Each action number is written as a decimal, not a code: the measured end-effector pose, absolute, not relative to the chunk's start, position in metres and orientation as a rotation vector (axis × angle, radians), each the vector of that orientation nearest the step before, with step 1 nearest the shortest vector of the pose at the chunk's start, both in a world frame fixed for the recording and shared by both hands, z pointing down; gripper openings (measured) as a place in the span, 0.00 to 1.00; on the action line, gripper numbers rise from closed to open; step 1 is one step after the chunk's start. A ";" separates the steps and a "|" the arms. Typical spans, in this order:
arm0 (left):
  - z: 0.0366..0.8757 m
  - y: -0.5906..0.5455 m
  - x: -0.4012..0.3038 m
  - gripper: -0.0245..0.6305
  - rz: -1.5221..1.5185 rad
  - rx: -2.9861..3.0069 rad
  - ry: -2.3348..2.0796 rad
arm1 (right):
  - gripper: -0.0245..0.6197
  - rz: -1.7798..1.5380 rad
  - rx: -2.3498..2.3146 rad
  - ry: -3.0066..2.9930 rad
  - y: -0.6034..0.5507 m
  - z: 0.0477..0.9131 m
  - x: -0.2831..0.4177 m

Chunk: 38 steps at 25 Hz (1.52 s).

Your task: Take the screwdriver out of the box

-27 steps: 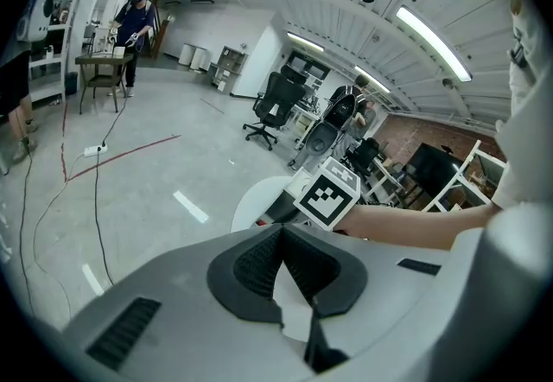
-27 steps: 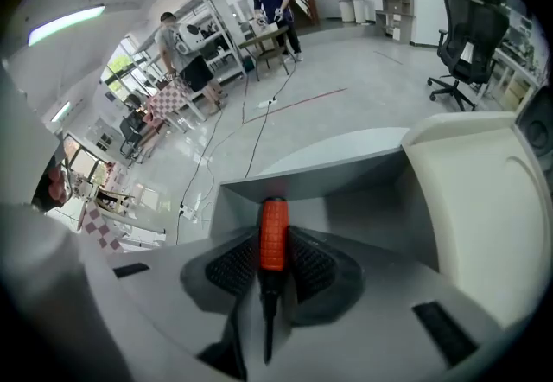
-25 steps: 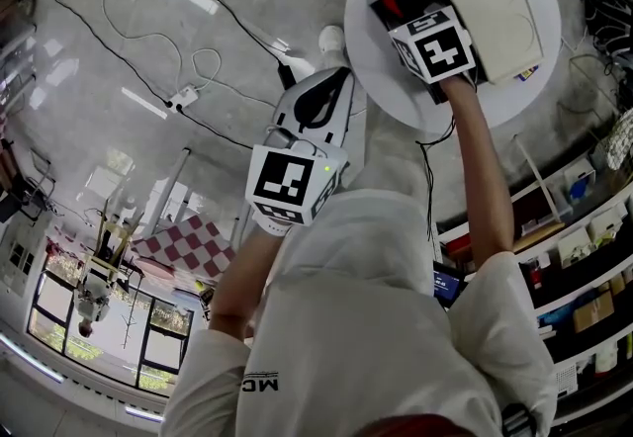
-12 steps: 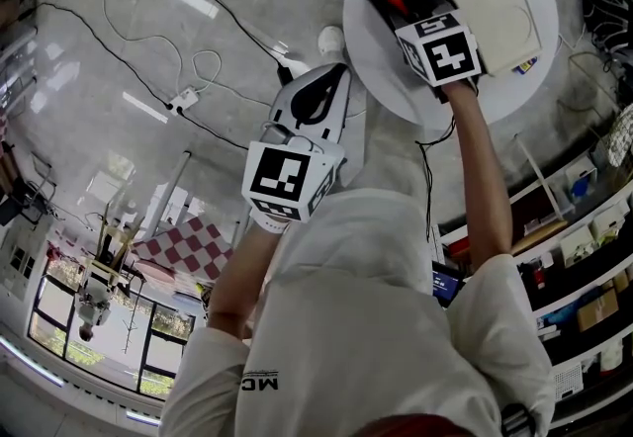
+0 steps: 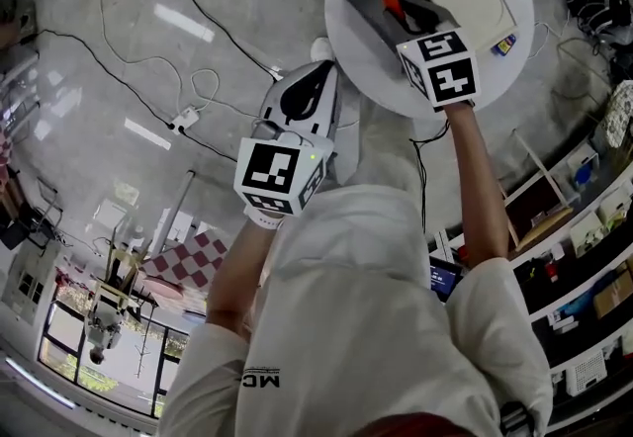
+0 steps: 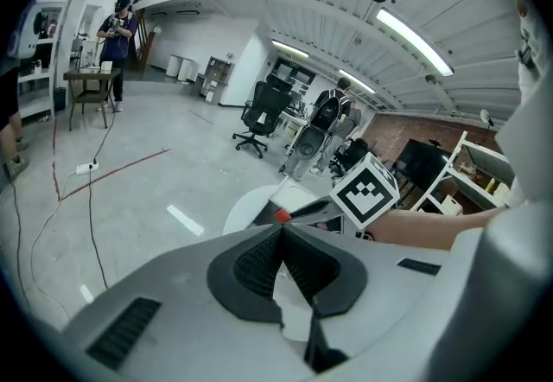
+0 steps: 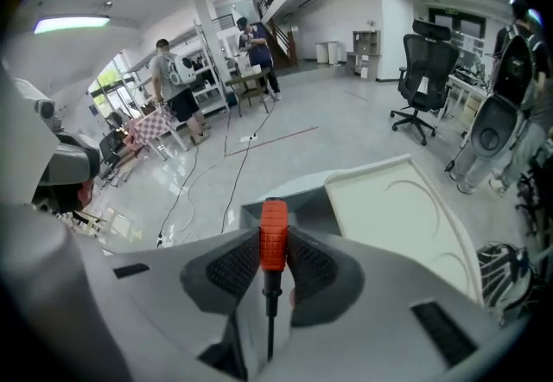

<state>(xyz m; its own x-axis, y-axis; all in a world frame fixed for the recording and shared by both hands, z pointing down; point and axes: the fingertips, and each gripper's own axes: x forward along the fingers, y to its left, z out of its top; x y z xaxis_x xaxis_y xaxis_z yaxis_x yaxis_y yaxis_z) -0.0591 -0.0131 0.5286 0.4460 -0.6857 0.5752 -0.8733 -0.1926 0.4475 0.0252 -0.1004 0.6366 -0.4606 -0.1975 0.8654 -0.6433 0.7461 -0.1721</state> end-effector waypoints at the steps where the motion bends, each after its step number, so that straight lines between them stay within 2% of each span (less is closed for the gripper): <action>1: 0.525 -0.013 -0.058 0.05 0.319 1.959 -1.308 | 0.27 0.600 0.648 -2.032 -0.100 0.629 0.027; 38: 0.325 0.006 -0.042 0.05 0.184 2.379 -1.333 | 0.27 0.293 1.389 -2.479 -0.029 0.304 0.119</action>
<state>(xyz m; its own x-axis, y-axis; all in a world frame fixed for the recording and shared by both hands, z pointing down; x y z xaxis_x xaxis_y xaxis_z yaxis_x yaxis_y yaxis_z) -0.0421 0.0057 0.3254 0.5351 -0.7873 0.3063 -0.8409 -0.4614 0.2829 0.1190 -0.0291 0.3043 -0.4964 -0.7979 0.3419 -0.8557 0.5162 -0.0377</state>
